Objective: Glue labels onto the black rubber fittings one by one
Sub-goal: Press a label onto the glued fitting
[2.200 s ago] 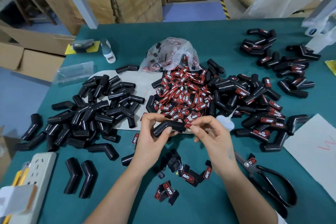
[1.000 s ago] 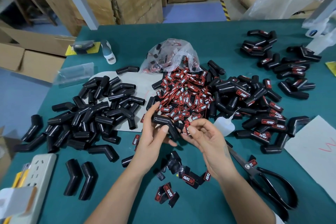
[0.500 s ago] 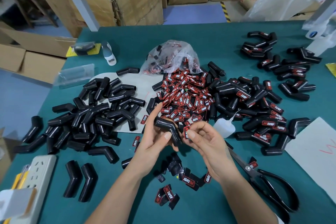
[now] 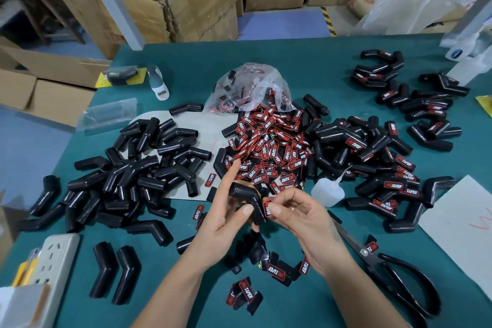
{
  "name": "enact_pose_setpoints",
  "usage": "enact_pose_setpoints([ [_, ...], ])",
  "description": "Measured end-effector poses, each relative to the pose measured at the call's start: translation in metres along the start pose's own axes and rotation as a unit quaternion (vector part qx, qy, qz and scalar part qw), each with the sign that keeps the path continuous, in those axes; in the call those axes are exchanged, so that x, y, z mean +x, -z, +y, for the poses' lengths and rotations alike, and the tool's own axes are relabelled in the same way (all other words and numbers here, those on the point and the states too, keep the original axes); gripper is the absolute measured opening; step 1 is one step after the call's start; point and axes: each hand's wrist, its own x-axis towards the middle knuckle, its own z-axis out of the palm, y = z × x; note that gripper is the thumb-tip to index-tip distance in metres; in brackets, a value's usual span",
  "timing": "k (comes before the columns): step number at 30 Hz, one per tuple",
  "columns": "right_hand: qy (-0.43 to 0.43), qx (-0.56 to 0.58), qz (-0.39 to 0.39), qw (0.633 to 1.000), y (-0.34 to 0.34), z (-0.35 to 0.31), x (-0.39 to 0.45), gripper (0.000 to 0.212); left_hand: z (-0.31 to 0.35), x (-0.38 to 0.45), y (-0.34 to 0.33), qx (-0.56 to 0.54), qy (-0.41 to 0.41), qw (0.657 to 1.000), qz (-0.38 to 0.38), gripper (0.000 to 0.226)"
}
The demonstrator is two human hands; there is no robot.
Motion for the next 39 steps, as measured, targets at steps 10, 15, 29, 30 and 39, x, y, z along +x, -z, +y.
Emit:
enact_pose_setpoints([
  [10, 0.000, -0.048, 0.010, 0.999, -0.004, -0.006, 0.000, 0.041, 0.009, -0.002, -0.004, 0.041, -0.001, 0.999, -0.005, 0.068],
  [15, 0.008, -0.066, 0.020, 0.998, -0.004, -0.007, -0.001, 0.035, 0.008, -0.002, -0.005, 0.049, -0.006, 0.999, -0.005, 0.068],
  [29, 0.022, -0.072, 0.028, 0.997, -0.004, -0.002, 0.000, 0.031, 0.001, -0.001, -0.007, 0.017, -0.013, 1.000, -0.006, 0.071],
  [30, 0.024, -0.072, 0.028, 0.997, -0.004, -0.002, 0.000, 0.034, 0.002, -0.001, -0.007, 0.013, -0.014, 1.000, -0.006, 0.071],
  [39, 0.038, -0.074, 0.027, 0.996, -0.002, 0.003, 0.001, 0.032, 0.007, -0.001, -0.010, -0.007, -0.014, 1.000, -0.005, 0.069],
])
